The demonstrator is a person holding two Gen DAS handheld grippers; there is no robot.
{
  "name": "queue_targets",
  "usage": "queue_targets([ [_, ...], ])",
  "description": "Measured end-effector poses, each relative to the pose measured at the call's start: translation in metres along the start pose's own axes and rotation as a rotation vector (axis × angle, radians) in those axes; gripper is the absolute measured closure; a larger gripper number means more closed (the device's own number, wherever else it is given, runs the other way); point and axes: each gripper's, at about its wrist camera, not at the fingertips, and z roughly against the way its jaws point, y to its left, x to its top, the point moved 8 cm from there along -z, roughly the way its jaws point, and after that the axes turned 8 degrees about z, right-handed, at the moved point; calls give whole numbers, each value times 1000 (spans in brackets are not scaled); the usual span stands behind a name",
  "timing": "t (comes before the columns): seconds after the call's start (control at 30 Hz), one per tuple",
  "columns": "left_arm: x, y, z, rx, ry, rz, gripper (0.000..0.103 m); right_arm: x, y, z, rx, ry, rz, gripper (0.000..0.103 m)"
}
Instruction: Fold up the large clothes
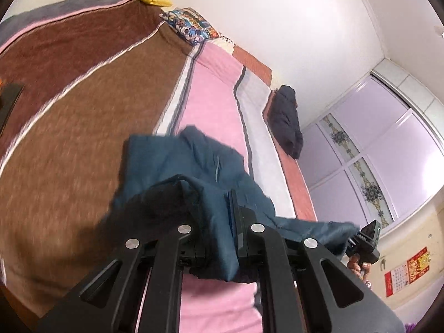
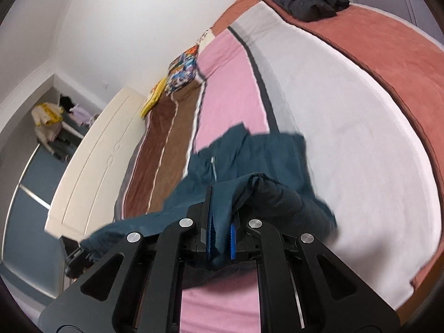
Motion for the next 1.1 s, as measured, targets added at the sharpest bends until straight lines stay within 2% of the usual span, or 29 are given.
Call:
queue_targets([
  [0.27, 83, 19, -89, 108, -9, 69, 93, 74, -18, -99, -125, -1, 47, 93],
  [0.47, 118, 56, -153, 183, 12, 138, 93, 106, -60, -172, -204, 52, 9, 93],
  [0.63, 133, 86, -204, 218, 33, 195, 93, 116, -99, -232, -247, 109, -33, 94],
  [0.8, 143, 106, -246, 246, 54, 224, 93, 115, -131, -276, -282, 147, -53, 93],
  [0.93, 140, 120, -269, 281, 73, 238, 92, 106, -150, -299, -314, 190, -60, 93],
  [1.1, 136, 135, -282, 293, 88, 294, 84, 99, -162, -308, -297, 227, -98, 90],
])
